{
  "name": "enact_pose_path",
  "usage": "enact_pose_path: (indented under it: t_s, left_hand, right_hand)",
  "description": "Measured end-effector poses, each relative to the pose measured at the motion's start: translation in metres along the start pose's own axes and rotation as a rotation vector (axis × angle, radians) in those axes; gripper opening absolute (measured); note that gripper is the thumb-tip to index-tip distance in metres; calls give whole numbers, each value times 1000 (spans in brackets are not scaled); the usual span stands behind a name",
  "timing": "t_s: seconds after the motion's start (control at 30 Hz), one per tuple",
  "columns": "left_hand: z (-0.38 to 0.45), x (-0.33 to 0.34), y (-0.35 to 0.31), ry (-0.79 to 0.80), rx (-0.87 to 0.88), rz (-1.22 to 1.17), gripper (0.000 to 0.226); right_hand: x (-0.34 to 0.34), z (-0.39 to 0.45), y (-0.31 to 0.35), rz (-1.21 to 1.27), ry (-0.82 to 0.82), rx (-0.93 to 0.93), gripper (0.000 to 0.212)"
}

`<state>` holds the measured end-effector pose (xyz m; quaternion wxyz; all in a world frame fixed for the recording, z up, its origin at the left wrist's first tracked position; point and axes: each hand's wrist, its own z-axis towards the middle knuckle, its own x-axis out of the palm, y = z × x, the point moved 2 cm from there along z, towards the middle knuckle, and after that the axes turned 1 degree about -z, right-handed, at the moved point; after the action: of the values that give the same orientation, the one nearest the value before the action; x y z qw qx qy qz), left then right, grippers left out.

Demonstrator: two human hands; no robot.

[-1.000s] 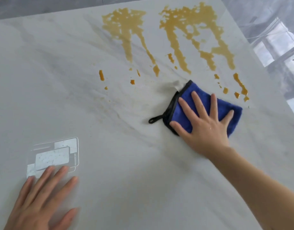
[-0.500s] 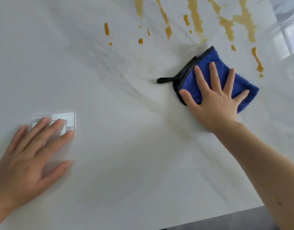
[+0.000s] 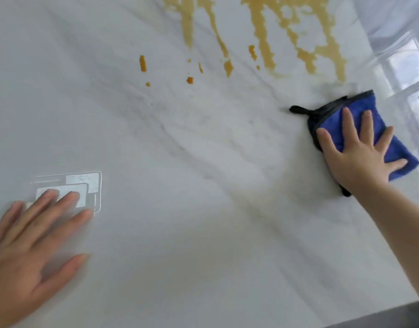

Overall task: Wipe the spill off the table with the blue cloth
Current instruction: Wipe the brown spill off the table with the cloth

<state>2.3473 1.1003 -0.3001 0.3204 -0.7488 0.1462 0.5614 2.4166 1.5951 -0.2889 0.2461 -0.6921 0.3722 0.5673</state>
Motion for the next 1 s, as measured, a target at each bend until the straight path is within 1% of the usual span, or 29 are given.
enact_pose_path:
  t_s: [0.07,0.13,0.23,0.3,0.4,0.57,0.63,0.77,1.0]
  left_hand:
    - [1,-3,-5,-29,8,-1,57]
    - [2,-5,-7,-30,16,40,64]
    - [2,-6,-10,-32,14,83,69]
    - [3,-9,-12,-50,26,106,68]
    - [4,-10,-13,-73,44,106,65]
    - [3,-12,-14,-87,19,53,62]
    - [3,-14,-14,-91,30,43,57]
    - [4,-16,-15,-103,60,40,55]
    - [7,-18,-15,-104,88,53,52]
  right_hand:
    - [8,-19,4,-28,-8,-59,71]
    - [13,-26,13,-71,-2,-139,71]
    - [10,-11,22,-88,-4,-176,70]
    - [4,9,26,-65,-15,-169,69]
    - [-2,29,28,-15,-7,-108,69]
    - [3,14,24,-58,-14,-145,67]
    - [5,6,22,-75,-6,-167,67]
    - [7,-2,22,-85,2,-182,69]
    - [3,-5,26,-101,23,-154,74]
